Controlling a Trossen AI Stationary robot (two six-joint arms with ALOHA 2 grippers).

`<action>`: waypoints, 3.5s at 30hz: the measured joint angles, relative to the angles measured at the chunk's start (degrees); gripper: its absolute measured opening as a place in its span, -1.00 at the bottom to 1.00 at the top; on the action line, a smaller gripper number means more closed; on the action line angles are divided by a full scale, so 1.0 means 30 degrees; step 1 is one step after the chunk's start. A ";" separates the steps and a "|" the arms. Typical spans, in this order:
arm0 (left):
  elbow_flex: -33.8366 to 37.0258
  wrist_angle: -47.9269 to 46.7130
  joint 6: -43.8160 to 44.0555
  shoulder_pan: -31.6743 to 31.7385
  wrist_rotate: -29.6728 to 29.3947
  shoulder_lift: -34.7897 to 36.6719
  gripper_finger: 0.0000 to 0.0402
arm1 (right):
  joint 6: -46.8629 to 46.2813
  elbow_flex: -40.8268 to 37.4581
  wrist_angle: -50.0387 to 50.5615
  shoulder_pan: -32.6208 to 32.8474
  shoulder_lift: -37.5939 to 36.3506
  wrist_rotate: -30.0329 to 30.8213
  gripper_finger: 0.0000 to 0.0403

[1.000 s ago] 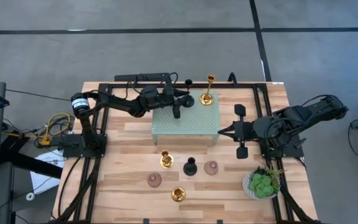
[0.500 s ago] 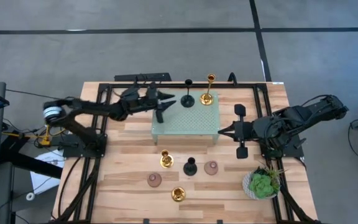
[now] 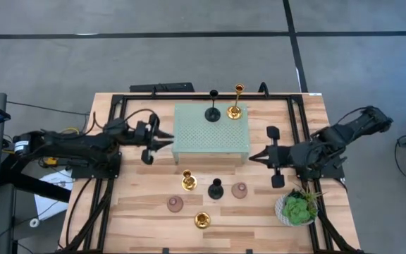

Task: Pick & Place candle stick holders
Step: Put the top gold candle holder on the shelf aligned with the other gold candle holder

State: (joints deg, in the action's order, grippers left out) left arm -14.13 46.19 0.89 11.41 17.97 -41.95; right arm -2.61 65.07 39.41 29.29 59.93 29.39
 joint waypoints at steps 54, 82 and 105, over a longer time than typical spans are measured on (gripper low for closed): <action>0.0118 -0.2394 -0.0685 -0.9263 -0.7586 -0.6510 -0.67 | -0.6930 -0.6963 -0.4593 0.4449 -0.0018 0.4792 -1.00; -0.0232 0.0367 0.0432 -1.1719 -1.0491 -1.0414 -0.60 | -0.6449 -0.6963 -0.5205 0.4449 -0.0018 0.4733 -1.00; -0.1317 0.0607 0.3408 -1.1706 -1.2097 -1.2477 -0.60 | -0.6486 -0.6963 -0.5157 0.4463 -0.0018 0.4719 -1.00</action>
State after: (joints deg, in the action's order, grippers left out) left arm -18.09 48.02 11.11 -23.71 -18.32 -79.38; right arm -22.06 44.18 23.94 42.68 59.88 43.55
